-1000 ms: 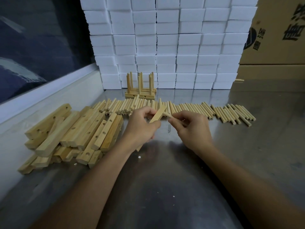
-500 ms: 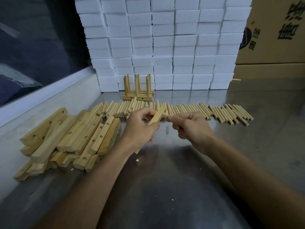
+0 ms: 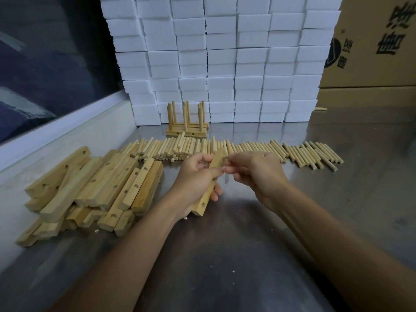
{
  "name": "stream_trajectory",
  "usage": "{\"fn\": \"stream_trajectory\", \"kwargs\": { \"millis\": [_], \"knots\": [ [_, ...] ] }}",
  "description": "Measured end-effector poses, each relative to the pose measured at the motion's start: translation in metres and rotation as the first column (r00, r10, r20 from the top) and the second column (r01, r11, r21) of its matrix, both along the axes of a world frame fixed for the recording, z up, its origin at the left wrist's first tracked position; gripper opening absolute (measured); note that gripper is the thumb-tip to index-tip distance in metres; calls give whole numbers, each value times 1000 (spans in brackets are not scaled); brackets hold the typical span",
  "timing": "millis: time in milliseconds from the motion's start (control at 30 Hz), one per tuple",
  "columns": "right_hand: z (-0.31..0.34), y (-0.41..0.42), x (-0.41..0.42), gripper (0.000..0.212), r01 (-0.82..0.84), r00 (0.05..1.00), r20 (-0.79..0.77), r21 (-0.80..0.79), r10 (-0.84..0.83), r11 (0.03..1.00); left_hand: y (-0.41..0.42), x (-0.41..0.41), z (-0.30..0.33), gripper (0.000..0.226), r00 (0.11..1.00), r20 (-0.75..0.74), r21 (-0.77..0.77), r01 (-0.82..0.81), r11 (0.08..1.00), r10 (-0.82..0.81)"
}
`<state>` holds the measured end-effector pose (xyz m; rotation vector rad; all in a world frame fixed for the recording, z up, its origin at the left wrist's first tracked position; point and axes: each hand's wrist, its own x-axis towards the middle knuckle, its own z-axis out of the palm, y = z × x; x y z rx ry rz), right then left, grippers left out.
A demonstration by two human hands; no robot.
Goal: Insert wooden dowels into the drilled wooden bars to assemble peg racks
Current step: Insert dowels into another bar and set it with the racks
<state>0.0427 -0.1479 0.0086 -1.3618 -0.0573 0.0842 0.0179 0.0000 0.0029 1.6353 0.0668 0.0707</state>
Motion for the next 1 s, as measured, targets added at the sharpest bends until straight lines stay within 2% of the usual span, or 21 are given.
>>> {"fn": "stream_trajectory", "kwargs": {
  "millis": [67, 133, 267, 300, 367, 433, 500, 733, 900, 1000],
  "knots": [
    [-1, 2, -1, 9, -50, 998, 29, 33, 49, 998, 2, 1, 1, 24, 999, -48, -83, 8, 996, -12],
    [-4, 4, 0, 10, -63, 996, 59, -9, 63, 998, 3, 1, 2, 25, 995, -92, -163, 7, 987, -22],
    [-16, 2, 3, 15, -2, 991, 126, -234, 33, 972, 7, 2, 4, 23, 989, -149, -292, -45, 955, 1],
    [-21, 0, 6, 15, 56, 984, 179, -348, 8, 936, 8, 3, 4, 24, 987, -157, -306, -70, 949, 22],
    [-28, -4, 11, 16, 225, 940, 339, -584, -18, 780, 12, 5, 3, 22, 983, -172, -327, -112, 938, 58],
    [-32, -9, 16, 18, 338, 899, 437, -690, -3, 640, 15, 6, 1, 19, 979, -185, -346, -144, 927, 83],
    [-32, -11, 21, 19, 367, 893, 450, -749, 18, 551, 17, 7, -1, 20, 974, -201, -369, -172, 913, 102],
    [-29, 2, 40, 25, 385, 900, 436, -804, 10, 453, 20, 11, -5, 25, 965, -235, -419, -212, 883, 120],
    [-18, 27, 62, 27, 433, 888, 454, -767, -76, 473, 22, 13, -5, 26, 964, -238, -439, -218, 871, 122],
    [-10, 43, 76, 34, 469, 879, 459, -790, -127, 394, 24, 13, -5, 26, 961, -251, -443, -221, 869, 116]
  ]
}}
